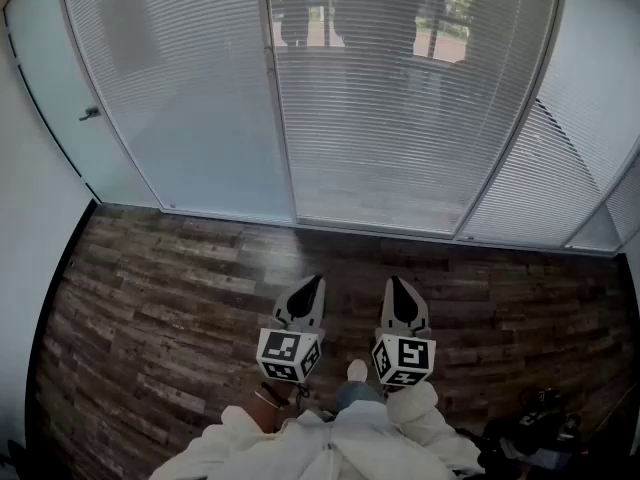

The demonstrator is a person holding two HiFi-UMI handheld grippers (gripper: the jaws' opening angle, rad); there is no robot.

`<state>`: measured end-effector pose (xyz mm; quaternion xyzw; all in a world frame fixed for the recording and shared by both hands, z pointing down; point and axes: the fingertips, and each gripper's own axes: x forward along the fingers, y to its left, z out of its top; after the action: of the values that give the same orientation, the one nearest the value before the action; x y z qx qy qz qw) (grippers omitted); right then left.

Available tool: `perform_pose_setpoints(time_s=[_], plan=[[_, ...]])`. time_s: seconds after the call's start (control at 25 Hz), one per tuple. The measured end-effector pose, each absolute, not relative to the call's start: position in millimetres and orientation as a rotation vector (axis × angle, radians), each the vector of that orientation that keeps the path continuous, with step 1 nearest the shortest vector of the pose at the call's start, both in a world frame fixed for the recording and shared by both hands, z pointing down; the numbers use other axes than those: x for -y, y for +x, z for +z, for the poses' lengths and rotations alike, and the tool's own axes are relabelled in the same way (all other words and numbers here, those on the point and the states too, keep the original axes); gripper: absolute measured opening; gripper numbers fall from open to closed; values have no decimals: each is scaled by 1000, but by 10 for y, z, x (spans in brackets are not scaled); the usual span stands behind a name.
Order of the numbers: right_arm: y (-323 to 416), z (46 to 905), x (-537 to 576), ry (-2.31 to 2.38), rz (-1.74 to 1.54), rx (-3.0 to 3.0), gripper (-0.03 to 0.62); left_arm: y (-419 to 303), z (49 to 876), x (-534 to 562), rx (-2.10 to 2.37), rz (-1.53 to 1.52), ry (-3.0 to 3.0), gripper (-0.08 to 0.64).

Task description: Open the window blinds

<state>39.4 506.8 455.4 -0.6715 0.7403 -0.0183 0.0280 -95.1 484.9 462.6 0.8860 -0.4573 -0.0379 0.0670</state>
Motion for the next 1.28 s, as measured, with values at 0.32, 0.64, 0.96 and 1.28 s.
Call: perform_pose_setpoints(time_s=[0.32, 0.64, 0.96, 1.28], plan=[[520, 4665, -4137, -2041, -85, -2295, 11, -995, 4793, -3979, 1448, -107, 2604, -3], [752, 4524, -2618, -1967, -67, -2335, 11, -845, 4654, -2505, 1543, -114, 2576, -3], [1086, 4424, -1277, -1928, -50, -2367, 11, -555, 4603, -1191, 1593, -135, 2515, -3], [1150, 4603, -224, -1953, -97, -2372, 12, -505, 4677, -107, 1585, -142, 2513, -3]])
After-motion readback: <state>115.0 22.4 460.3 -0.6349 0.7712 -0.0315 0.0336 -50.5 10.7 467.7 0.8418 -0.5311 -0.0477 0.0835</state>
